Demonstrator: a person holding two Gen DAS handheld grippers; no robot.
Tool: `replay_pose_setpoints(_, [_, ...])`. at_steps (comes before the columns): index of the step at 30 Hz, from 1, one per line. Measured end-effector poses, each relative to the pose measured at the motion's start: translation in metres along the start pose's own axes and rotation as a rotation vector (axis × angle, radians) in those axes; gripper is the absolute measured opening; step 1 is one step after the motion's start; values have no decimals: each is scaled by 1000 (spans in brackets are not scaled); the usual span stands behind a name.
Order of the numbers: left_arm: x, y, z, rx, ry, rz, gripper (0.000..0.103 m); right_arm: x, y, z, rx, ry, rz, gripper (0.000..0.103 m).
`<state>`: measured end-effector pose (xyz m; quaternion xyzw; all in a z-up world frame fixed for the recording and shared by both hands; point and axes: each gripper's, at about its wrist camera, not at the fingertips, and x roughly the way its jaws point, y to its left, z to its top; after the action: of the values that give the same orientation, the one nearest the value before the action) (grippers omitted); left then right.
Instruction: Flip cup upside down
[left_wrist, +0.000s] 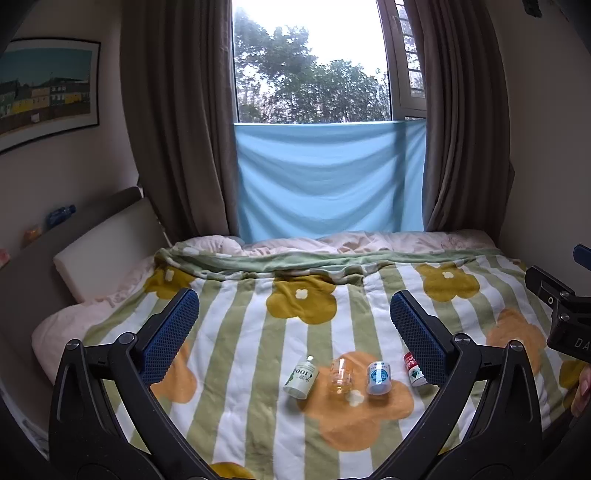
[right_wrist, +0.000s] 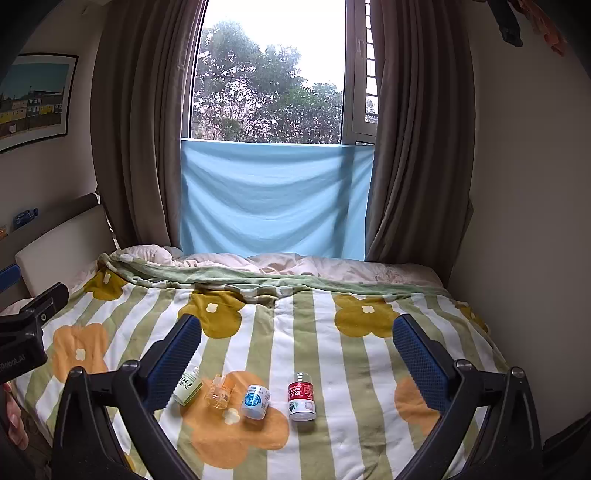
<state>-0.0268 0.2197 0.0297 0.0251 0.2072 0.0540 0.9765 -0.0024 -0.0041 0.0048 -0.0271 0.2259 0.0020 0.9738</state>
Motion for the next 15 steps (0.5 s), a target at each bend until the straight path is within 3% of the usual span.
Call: replay_pose_setpoints(15, [-2, 0, -1, 4, 2, 2, 103, -7, -1, 4, 0, -8, -4, 103])
